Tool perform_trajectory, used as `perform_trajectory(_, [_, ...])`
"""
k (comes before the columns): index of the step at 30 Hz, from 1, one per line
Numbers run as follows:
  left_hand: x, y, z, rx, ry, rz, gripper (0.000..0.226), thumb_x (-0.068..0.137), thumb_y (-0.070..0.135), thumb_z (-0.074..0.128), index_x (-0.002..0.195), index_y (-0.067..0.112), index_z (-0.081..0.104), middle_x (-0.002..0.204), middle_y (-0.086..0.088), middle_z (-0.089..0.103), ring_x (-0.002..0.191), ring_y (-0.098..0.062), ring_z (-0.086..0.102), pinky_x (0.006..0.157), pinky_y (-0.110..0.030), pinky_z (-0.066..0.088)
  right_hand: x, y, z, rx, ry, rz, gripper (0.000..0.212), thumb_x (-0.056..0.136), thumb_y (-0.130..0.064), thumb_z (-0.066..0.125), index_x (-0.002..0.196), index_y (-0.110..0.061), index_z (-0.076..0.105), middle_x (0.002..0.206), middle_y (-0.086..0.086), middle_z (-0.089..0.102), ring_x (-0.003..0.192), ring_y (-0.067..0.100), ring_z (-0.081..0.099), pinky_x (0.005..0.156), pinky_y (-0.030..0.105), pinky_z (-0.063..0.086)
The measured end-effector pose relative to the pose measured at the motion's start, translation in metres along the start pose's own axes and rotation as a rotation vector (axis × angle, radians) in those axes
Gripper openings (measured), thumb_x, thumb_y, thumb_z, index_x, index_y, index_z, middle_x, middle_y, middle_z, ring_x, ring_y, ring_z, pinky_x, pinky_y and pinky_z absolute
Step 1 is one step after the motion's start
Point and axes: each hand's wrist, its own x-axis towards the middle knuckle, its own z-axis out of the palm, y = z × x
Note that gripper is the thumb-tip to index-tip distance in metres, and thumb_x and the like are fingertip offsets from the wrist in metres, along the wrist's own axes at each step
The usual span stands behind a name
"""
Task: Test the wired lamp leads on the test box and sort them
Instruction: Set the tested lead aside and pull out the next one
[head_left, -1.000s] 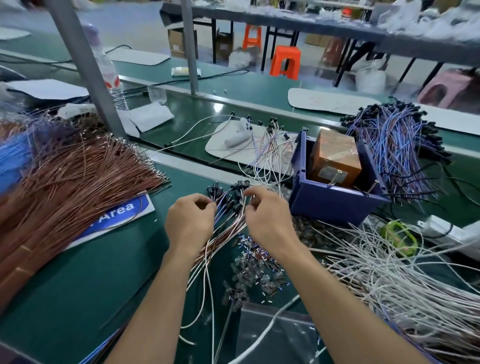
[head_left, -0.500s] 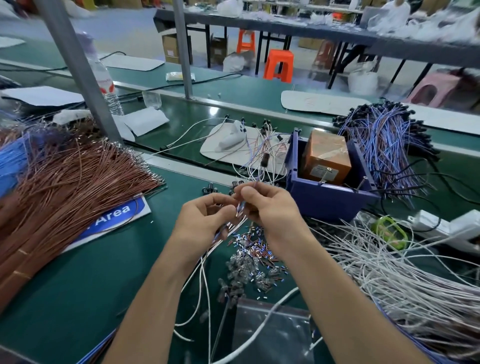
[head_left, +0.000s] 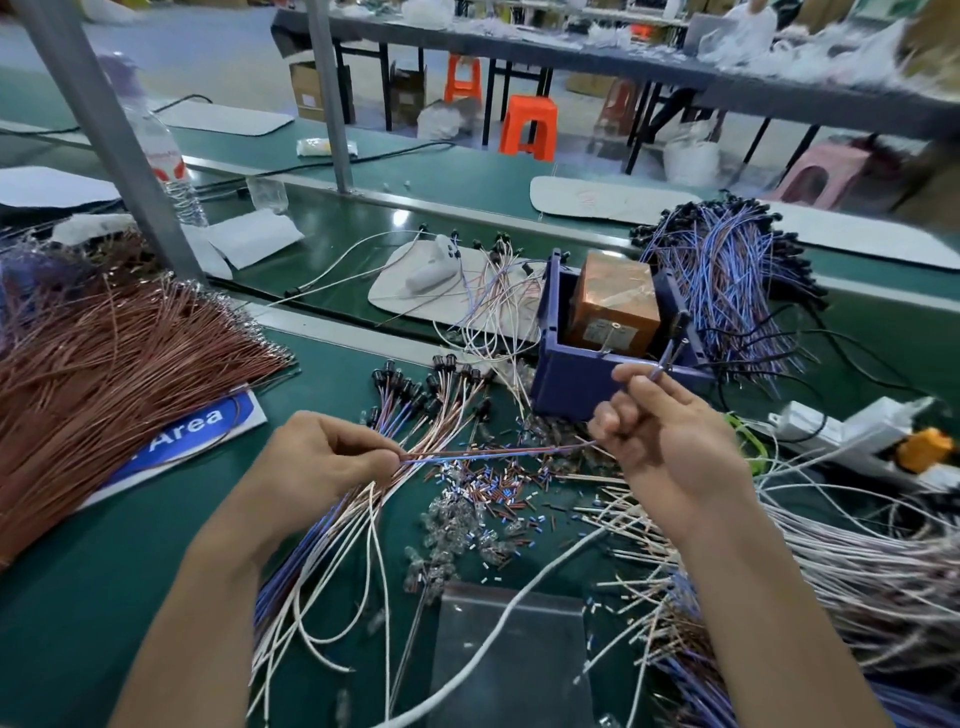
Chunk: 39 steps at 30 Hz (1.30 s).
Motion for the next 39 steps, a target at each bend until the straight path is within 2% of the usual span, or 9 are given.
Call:
perform_trajectory(4, [0.005, 0.005, 0.016, 0.005, 0.1, 0.06, 0.022, 0.083, 0.015, 0.084, 0.077, 0.036, 0.083, 0.072, 0.003, 0.078, 0.067, -0.007, 0.068, 0.068, -0.025, 0.053, -0.005, -0.007, -0.013, -0.294, -0.005, -0.077, 0.029, 0.103, -0.007, 0.052, 0.084, -0.01, 0.074, 0.056, 0.001, 0.036, 0.049, 0.015, 0.028, 0.049, 0.028, 0.027])
perform_trajectory(8, [0.004, 0.022, 0.049, -0.041, -0.034, 0.176, 0.024, 0.083, 0.012, 0.082, 0.077, 0.035, 0.083, 0.072, 0.004, 0.077, 0.067, -0.004, 0.068, 0.066, -0.017, 0.049, -0.015, -0.004, -0.006, -1.02, -0.21, -0.114, 0.01, 0.091, -0.026, 0.073, 0.088, -0.029, 0.082, 0.073, -0.007, 0.074, 0.065, 0.007, 0.067, 0.063, 0.017, 0.052])
perform_trajectory(10, [0.005, 0.03, 0.067, -0.044, -0.13, 0.233, 0.024, 0.083, 0.013, 0.083, 0.08, 0.037, 0.083, 0.074, 0.006, 0.078, 0.069, -0.002, 0.07, 0.068, -0.014, 0.051, -0.016, 0.006, 0.001, -1.124, -0.258, -0.085, 0.009, 0.087, -0.039, 0.075, 0.09, -0.034, 0.082, 0.08, -0.003, 0.078, 0.077, 0.013, 0.07, 0.074, 0.032, 0.054])
perform_trajectory(12, [0.006, 0.036, 0.082, -0.093, -0.181, 0.273, 0.019, 0.08, 0.022, 0.084, 0.083, 0.04, 0.083, 0.077, 0.007, 0.079, 0.072, -0.004, 0.071, 0.072, -0.021, 0.056, -0.02, 0.017, 0.006, -1.126, -0.282, -0.072, 0.016, 0.09, -0.043, 0.071, 0.089, -0.031, 0.081, 0.072, 0.001, 0.073, 0.066, 0.015, 0.057, 0.067, 0.037, 0.045])
perform_trajectory(16, [0.008, 0.035, 0.095, -0.09, -0.127, 0.325, 0.015, 0.075, 0.047, 0.081, 0.09, 0.041, 0.082, 0.08, 0.006, 0.079, 0.077, -0.022, 0.076, 0.076, -0.052, 0.062, -0.026, 0.025, 0.001, -1.049, -0.279, -0.066, 0.027, 0.098, -0.032, 0.065, 0.078, -0.02, 0.079, 0.058, -0.008, 0.065, 0.046, 0.001, 0.044, 0.052, 0.022, 0.035])
perform_trajectory(24, [0.01, 0.029, 0.102, -0.202, -0.083, 0.231, 0.011, 0.073, 0.03, 0.089, 0.082, 0.033, 0.084, 0.071, 0.003, 0.077, 0.061, -0.004, 0.068, 0.058, -0.015, 0.05, -0.032, 0.027, -0.022, -0.779, -0.035, -0.05, 0.028, 0.095, -0.012, 0.069, 0.068, -0.016, 0.076, 0.05, 0.0, 0.055, 0.044, 0.007, 0.039, 0.046, 0.014, 0.032])
perform_trajectory(32, [0.01, 0.024, 0.113, -0.312, -0.099, 0.127, 0.025, 0.082, -0.003, 0.08, 0.079, 0.022, 0.084, 0.071, -0.009, 0.076, 0.058, -0.012, 0.066, 0.06, -0.019, 0.054, -0.041, 0.028, -0.05, -0.67, 0.058, -0.036, 0.03, 0.095, -0.004, 0.066, 0.066, -0.009, 0.073, 0.049, 0.003, 0.055, 0.047, 0.009, 0.048, 0.05, 0.014, 0.039])
perform_trajectory(35, [0.013, 0.023, 0.11, -0.366, -0.001, 0.071, 0.032, 0.083, -0.005, 0.077, 0.082, 0.026, 0.085, 0.072, -0.006, 0.077, 0.057, -0.01, 0.065, 0.06, -0.016, 0.053, -0.044, 0.02, -0.063, -0.606, 0.154, -0.054, 0.037, 0.097, -0.002, 0.063, 0.062, -0.012, 0.067, 0.052, 0.005, 0.056, 0.064, 0.015, 0.062, 0.064, 0.022, 0.046])
perform_trajectory(39, [0.012, 0.029, 0.106, -0.267, 0.007, 0.068, 0.033, 0.088, 0.005, 0.076, 0.086, 0.037, 0.084, 0.086, 0.004, 0.08, 0.08, -0.006, 0.074, 0.075, -0.018, 0.056, -0.046, 0.003, -0.073, -0.521, 0.215, -0.067, 0.034, 0.099, -0.003, 0.062, 0.066, -0.011, 0.064, 0.065, 0.014, 0.063, 0.059, 0.008, 0.061, 0.053, 0.025, 0.04])
